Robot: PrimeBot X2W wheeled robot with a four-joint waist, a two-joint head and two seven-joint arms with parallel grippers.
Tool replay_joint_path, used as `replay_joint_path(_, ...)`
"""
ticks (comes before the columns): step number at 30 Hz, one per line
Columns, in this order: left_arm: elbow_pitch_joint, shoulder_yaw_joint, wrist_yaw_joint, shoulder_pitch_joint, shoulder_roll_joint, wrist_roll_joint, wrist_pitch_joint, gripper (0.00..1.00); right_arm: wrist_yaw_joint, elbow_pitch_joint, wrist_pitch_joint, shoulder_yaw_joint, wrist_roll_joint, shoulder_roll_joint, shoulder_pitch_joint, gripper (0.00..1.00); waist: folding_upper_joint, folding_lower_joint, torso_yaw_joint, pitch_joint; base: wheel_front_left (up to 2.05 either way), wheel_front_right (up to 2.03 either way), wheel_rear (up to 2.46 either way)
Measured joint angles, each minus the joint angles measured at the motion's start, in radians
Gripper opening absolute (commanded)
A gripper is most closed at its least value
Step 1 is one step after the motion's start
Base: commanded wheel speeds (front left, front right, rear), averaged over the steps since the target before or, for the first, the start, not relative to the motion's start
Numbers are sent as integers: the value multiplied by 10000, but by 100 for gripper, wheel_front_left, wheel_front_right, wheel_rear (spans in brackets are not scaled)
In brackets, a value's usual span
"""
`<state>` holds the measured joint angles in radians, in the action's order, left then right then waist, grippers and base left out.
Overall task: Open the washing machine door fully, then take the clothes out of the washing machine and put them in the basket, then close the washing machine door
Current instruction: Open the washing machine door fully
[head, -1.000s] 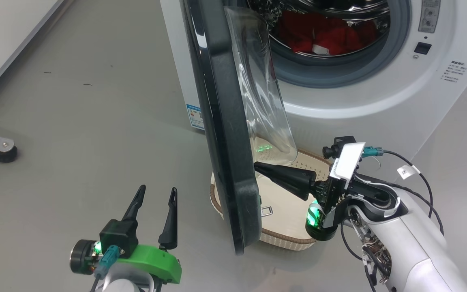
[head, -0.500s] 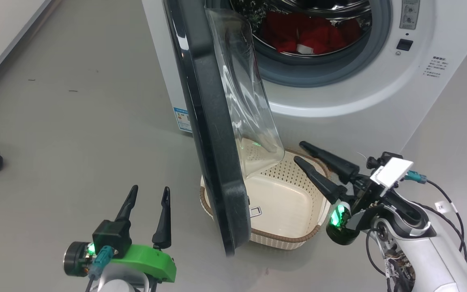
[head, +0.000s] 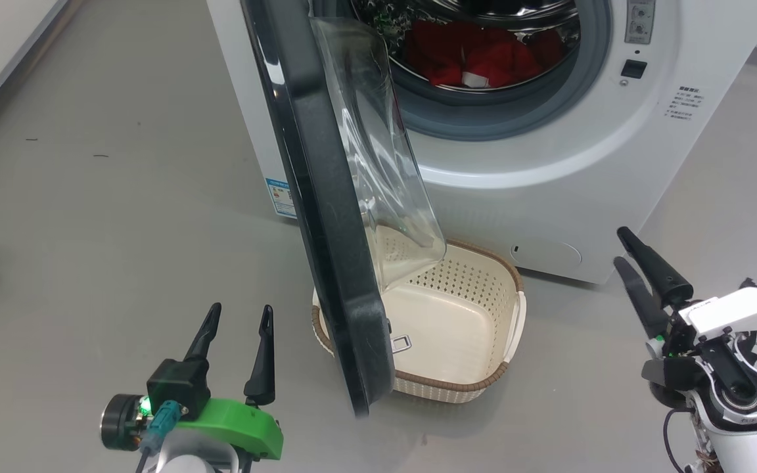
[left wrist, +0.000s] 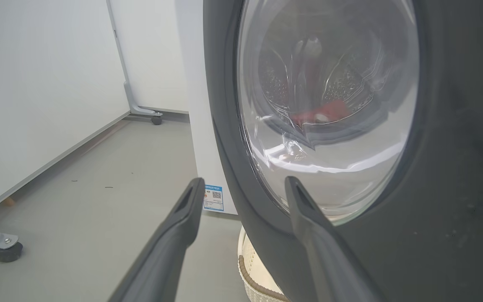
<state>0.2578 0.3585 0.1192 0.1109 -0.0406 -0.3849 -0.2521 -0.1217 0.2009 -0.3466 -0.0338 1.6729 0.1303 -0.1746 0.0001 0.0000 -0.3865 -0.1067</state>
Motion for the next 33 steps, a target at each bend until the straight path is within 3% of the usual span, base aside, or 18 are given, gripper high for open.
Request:
replay_joint_path(11, -19, -178, 0, -21, -2, 84, 0, 100, 0, -681, 3522, -443, -5124, 1151, 881, 100, 0, 0, 323, -36, 0, 0, 0)
replay_joint_path(17, -6, -59, 0, -26, 0, 86, 0, 100, 13, -479, 6009, -725, -8341, 2554, 1320, 100, 0, 0, 478, -43, 0, 0, 0)
replay_joint_path(20, 0, -38, 0, -26, 0, 86, 0, 100, 564, -391, 6926, -805, -9754, 3135, 1423, 100, 0, -1, 506, -43, 0, 0, 0)
replay_joint_path(23, 19, -38, 0, -26, -2, 86, 0, 100, 1055, -395, 6380, -890, -11118, 2913, 1454, 100, 0, 0, 533, -35, 0, 0, 0)
replay_joint_path(28, 40, -35, 0, -26, -2, 86, 0, 100, 1651, -903, 6069, -777, -12211, 2173, 1715, 100, 0, 0, 567, -20, 0, 0, 0)
replay_joint_path(33, 42, -33, 0, -26, -2, 86, 0, 100, 1871, -1446, 6069, -527, -12732, 1446, 1922, 100, 0, 0, 588, -28, 0, 0, 0)
